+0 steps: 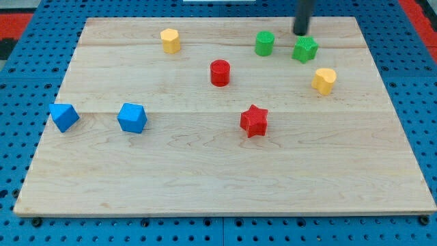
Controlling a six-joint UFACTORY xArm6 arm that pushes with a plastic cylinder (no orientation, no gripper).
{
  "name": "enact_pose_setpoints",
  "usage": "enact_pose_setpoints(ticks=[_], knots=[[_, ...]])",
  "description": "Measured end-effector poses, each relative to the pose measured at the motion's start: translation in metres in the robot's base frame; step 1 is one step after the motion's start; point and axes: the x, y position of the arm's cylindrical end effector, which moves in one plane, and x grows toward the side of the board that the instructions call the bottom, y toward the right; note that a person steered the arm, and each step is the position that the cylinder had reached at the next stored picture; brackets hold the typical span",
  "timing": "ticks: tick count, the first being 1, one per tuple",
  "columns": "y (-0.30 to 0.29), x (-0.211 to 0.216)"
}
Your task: Place the green circle vertically to the blue cube
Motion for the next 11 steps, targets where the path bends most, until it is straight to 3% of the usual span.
enact_pose_setpoints(ticks=[3,5,7,11], knots=[[-0.118,0.043],[-0.209,0.047],[-0.264,0.054],[-0.263,0.097]])
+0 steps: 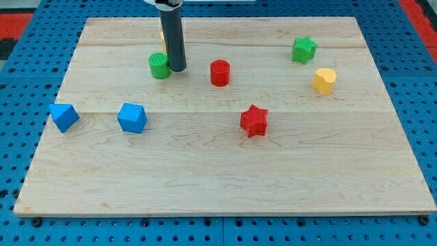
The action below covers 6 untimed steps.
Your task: Place the green circle vertically to the blue cube
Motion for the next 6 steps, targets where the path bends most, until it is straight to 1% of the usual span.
enact_pose_setpoints(ticks=[2,3,4,5,6], knots=[[-0.044,-0.001],[-0.049,-0.026],[-0.060,-0.064],[-0.069,-0.089],[-0.041,-0.107]])
